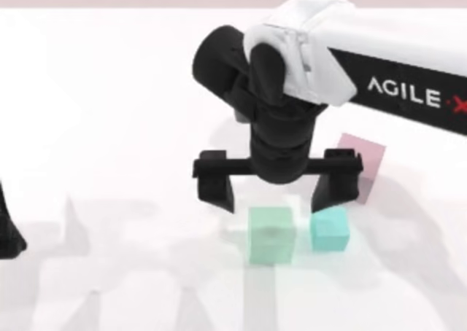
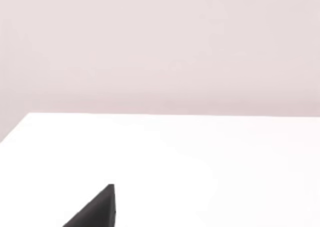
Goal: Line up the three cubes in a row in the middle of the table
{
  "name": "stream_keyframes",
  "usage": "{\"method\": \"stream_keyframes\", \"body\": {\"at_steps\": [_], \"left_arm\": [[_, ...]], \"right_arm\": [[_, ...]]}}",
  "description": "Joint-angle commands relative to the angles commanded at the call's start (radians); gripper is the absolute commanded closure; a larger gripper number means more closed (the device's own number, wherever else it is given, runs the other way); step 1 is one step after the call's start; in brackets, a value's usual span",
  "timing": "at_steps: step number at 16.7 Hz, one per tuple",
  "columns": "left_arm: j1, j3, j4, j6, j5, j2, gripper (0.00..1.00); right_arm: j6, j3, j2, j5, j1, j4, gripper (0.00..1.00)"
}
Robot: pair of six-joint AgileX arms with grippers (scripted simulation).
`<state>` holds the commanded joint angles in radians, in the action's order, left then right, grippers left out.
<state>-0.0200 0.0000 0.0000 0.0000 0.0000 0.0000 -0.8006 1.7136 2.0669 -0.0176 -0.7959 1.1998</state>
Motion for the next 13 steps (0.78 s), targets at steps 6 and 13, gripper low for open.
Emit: {"method": "stream_keyframes", "body": {"at_steps": [6,13], "left_arm": [[0.0,0.0,0.0,0.0,0.0,0.0,0.0],[0.0,0.0,0.0,0.0,0.0,0.0,0.0]], "right_arm": [[0.033,0.004,0.006,-0.001,0.013,-0.001,0.0],[0.424,0.05,0.047,0.002,0.107,0.021,0.0]]}}
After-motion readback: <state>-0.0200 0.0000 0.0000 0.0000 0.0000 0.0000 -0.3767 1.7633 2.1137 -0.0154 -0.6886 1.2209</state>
